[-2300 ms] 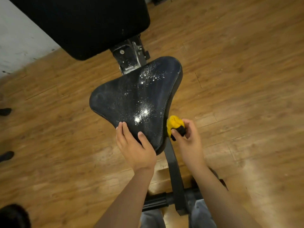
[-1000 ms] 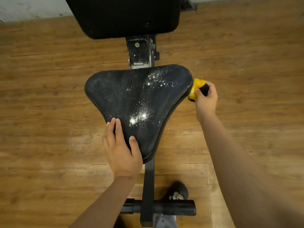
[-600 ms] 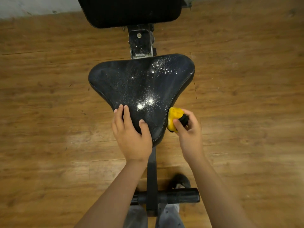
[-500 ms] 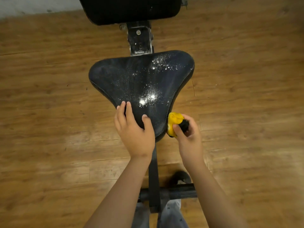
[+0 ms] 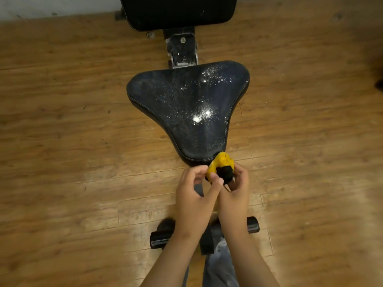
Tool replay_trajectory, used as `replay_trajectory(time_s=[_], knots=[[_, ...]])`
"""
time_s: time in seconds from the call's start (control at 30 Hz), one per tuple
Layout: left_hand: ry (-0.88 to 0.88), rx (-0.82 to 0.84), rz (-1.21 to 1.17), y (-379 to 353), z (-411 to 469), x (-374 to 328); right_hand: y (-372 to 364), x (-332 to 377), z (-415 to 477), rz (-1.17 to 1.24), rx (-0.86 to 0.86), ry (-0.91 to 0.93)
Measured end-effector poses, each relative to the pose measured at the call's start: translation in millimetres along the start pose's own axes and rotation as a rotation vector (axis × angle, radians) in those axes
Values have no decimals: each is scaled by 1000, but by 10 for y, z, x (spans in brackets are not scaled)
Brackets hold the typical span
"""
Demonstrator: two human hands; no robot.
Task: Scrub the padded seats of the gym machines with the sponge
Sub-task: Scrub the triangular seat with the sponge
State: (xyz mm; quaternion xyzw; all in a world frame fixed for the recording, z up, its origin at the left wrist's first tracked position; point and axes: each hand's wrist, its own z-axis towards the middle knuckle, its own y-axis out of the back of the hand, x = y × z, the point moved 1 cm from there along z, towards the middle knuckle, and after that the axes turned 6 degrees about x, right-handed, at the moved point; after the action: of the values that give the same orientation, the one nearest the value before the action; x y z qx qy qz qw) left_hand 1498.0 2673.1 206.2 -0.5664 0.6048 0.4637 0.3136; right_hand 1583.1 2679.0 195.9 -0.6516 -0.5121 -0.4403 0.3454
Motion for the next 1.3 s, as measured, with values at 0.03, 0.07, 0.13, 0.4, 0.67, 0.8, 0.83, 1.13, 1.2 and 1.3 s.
replay_trajectory(time_s=[0.03, 0.07, 0.13, 0.4, 0.67, 0.8, 0.83, 1.13, 1.2, 1.3], knots=[[3, 36, 10, 15, 4, -3, 12, 23, -48, 5, 27, -3], [-3, 57, 28, 29, 21, -11, 31, 40, -92, -1, 64, -3], [-13, 78, 72, 44, 60, -45, 85, 52, -157, -45, 155, -5], [-64, -125, 361, -37, 191, -41, 393, 199, 96, -144, 483, 11], [10, -376, 149, -412, 177, 97, 296, 431, 795, -569, 192, 346], [33, -463, -125, -547, 143, 208, -84, 425, 1044, -773, 326, 590], [32, -482, -175, -546, 143, 219, -161, 416, 1088, -804, 359, 636], [46, -586, -321, -217, 210, 387, -532, 363, 1316, -1066, 505, 773], [66, -623, -339, -77, 288, 413, -554, 352, 1322, -1064, 472, 771], [71, -616, -321, 147, 476, 346, -546, 329, 1291, -1060, 434, 765]])
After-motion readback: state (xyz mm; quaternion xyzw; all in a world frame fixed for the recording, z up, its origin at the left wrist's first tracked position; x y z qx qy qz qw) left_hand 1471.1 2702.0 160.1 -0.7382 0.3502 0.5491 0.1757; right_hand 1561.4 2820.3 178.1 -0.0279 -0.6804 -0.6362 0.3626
